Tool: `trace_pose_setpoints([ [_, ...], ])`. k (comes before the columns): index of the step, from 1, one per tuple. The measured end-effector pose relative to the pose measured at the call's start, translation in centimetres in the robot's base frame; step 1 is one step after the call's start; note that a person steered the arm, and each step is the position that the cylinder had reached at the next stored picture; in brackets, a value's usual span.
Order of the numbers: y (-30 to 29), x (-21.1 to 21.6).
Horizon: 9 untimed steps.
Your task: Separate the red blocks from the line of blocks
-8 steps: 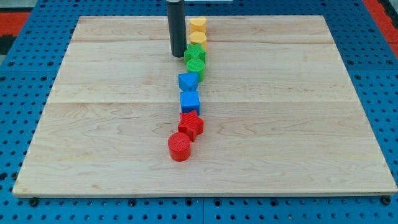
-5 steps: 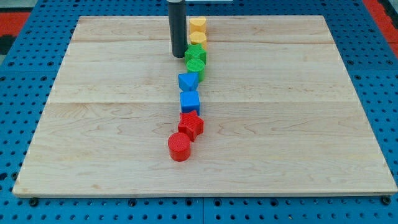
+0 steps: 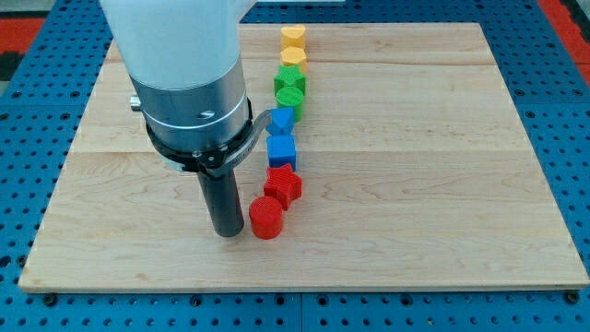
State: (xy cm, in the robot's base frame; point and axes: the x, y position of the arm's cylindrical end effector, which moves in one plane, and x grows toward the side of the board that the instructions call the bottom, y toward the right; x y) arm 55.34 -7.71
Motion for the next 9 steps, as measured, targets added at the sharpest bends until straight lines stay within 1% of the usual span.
trace_pose_setpoints([
  [1, 1.0, 1.7],
  [2, 4.8, 3.8],
  [3, 6.2, 2.7],
  [4, 6.6, 0.1],
  [5, 9.3, -0.1],
  [6, 16.1, -0.9],
  [7, 11.6, -1.6],
  [8, 4.9, -1.6],
  [9, 12.3, -1.3],
])
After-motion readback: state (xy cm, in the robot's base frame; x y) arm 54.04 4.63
